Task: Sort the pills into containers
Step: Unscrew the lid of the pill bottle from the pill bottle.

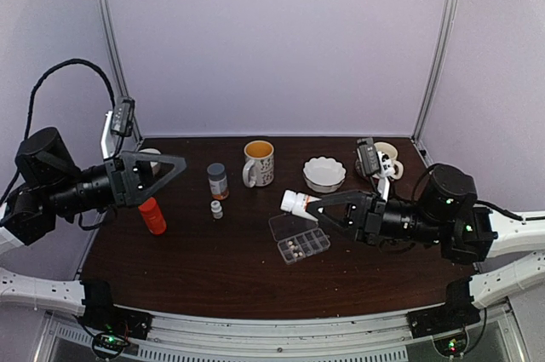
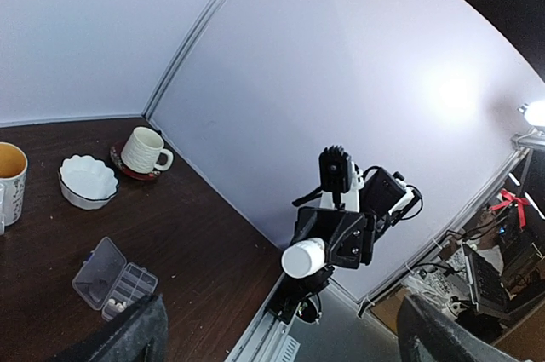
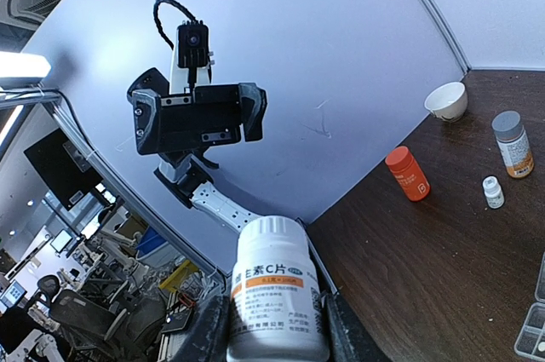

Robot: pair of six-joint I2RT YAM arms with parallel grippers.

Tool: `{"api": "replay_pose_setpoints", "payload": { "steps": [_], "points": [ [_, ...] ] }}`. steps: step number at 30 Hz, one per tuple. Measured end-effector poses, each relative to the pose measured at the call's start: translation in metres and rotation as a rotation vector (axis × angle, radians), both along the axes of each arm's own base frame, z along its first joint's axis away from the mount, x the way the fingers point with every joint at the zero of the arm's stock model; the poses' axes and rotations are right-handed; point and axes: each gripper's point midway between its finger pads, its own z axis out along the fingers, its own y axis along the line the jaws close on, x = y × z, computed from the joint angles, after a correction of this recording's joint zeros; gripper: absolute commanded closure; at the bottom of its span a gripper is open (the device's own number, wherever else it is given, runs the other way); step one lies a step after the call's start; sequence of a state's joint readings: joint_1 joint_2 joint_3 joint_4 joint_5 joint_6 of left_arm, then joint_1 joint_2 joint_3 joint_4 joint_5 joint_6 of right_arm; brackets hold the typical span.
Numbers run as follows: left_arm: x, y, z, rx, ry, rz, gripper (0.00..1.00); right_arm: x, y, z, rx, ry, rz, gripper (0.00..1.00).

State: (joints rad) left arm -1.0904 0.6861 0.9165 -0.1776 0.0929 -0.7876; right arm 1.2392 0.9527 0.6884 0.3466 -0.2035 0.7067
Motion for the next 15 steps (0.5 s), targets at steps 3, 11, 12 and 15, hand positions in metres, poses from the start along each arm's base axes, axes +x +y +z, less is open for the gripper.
{"api": "replay_pose_setpoints", "payload": {
  "steps": [3,11,12,15],
  "points": [
    [0.003,-0.008,-0.008,0.011,0.005,-0.008,0.04,-0.001,-0.002,-0.001,-0.017,0.005,0.000,0.77],
    [-0.004,-0.042,-0.024,0.079,-0.027,-0.134,0.16,-0.007,-0.019,0.006,-0.014,0.012,0.001,0.77],
    [-0.004,-0.047,-0.025,0.086,-0.031,-0.147,0.16,-0.008,-0.022,0.009,-0.007,0.009,0.001,0.77],
    [-0.002,-0.066,-0.031,0.111,-0.039,-0.193,0.16,-0.011,-0.029,0.018,0.018,-0.004,0.004,0.78]
  ]
}}
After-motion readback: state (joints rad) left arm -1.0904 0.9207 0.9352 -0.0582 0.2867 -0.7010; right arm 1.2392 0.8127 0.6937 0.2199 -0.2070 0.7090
